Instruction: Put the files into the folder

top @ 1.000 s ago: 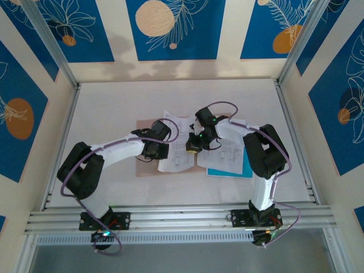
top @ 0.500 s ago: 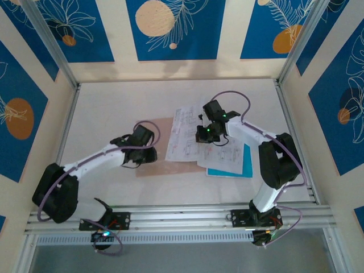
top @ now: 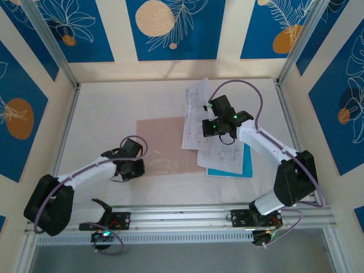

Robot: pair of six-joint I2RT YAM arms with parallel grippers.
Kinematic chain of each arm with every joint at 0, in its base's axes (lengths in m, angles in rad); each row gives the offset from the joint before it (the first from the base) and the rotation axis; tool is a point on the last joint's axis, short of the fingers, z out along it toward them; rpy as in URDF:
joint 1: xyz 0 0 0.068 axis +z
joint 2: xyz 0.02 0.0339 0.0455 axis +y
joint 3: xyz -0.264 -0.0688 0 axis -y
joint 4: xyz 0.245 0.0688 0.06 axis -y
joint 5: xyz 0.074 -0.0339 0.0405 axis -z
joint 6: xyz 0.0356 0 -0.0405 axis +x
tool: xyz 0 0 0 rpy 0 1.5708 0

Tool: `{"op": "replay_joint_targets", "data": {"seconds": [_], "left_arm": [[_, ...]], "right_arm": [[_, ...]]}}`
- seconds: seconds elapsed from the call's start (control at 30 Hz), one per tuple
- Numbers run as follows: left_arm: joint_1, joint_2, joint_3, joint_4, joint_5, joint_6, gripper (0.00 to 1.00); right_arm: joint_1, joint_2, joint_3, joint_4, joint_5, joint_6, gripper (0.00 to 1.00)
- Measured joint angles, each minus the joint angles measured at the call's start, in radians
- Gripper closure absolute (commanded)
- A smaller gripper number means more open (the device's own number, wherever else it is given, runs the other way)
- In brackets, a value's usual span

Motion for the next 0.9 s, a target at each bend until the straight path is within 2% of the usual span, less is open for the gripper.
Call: {"op": "replay_joint_targets", "data": {"seconds": [0.43, 0.73, 0.9], "left_arm": [[0.003, -0.018, -0.045, 0.024, -0.005, -0.009, 1.00], [0.006, -0.016, -0.045, 0.032, -0.011, -0.009, 1.00], [0.008, -0.016, -0.045, 0.032, -0.011, -0.009, 1.00]], "right_arm": [[0.113, -0.052, -0.088, -0.002, 0.037, -0.019, 1.00], [0.135, -0.071, -0.143, 0.023, 0.026, -0.002, 1.00], [0.127, -0.076, -0.170, 0.058, -0.026, 0.006, 1.00]]}}
